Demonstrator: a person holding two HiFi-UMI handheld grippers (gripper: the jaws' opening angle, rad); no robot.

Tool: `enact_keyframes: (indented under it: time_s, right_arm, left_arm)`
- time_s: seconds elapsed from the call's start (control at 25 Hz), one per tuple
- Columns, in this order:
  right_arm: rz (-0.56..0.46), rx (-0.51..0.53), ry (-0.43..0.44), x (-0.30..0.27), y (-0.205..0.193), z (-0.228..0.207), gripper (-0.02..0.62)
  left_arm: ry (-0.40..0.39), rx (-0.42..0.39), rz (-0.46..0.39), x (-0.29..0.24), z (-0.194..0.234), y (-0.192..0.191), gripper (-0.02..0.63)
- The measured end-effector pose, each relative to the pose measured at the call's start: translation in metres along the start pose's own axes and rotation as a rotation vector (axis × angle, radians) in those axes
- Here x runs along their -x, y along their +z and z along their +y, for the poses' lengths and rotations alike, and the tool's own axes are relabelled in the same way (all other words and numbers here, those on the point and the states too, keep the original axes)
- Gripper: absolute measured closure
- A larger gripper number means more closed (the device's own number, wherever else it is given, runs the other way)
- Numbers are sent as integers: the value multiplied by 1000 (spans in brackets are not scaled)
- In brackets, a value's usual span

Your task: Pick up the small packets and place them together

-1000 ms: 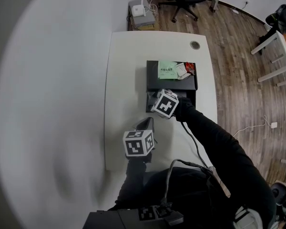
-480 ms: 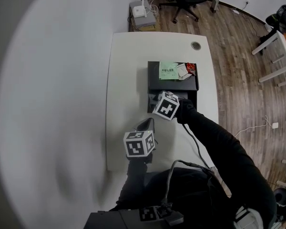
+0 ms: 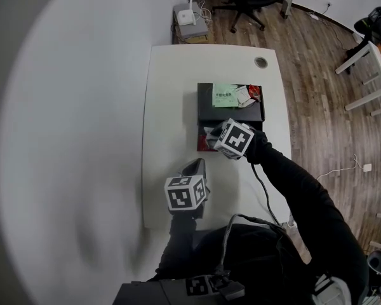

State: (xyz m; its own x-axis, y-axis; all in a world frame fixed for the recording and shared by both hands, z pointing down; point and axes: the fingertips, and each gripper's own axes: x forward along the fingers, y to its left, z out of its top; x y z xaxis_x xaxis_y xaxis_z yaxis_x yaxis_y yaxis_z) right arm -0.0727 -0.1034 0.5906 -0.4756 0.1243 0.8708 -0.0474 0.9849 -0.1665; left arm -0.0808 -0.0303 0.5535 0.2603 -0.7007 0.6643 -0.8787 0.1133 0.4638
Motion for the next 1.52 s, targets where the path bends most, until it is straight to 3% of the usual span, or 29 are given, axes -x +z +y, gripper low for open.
enact_keyframes:
  time_s: [0.32,0.48,0.64,0.84,1.52]
  right_arm:
    - [-113,-4,42,62,14,0,500]
    - [-242,0,-57,89,39,-24,499]
    - [-294,-31,-138,97,55,-57,499]
    - [-286,-65,-180,72,66,-82,499]
    - [-239,-38,-230,46,72,-100,467]
  left_arm:
    - [-12,-12,1,-2,-8,1,606]
    - [-17,-19,1,-2,-10,1,606]
    - [-16,-17,-1,-2,-13,1,606]
    - [-8,-9,6,-5,-5,-4,606]
    - [7,-6,15,-1,1,1,606]
